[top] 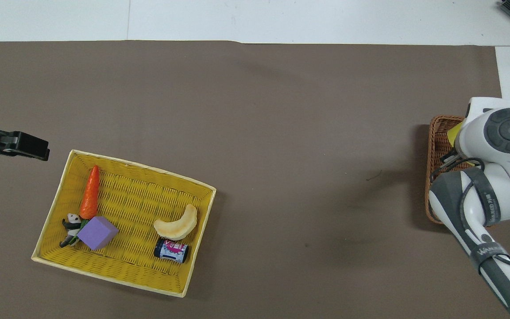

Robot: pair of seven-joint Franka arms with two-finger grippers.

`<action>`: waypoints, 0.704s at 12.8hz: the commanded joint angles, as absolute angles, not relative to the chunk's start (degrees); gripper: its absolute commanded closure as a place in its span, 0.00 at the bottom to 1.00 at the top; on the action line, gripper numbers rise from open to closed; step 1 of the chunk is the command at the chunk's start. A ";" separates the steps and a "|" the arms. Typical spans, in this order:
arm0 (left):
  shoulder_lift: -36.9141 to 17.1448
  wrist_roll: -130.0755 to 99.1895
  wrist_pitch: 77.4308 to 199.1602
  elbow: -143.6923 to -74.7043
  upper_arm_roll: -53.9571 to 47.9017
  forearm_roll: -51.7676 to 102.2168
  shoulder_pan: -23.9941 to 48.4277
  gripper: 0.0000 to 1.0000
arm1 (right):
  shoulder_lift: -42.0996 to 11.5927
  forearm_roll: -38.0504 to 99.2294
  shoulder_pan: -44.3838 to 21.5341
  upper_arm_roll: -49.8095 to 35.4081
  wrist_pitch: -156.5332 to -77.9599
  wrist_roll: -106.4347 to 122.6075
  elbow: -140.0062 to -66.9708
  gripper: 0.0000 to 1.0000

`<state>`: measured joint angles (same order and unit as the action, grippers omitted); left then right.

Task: Move tape to another basket
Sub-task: 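Lower the tape into the wicker basket while the left gripper withdraws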

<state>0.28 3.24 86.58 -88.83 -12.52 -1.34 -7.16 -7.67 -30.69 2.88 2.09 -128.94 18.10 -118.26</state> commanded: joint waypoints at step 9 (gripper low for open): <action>1.76 3.52 85.34 -87.98 -12.74 -1.85 -9.23 0.00 | -8.00 -35.33 5.80 1.76 -137.19 18.28 -125.24 1.00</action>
<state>1.43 3.23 86.57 -88.53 -12.37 -1.34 -8.68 -8.89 -33.07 4.86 2.13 -134.74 18.10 -123.42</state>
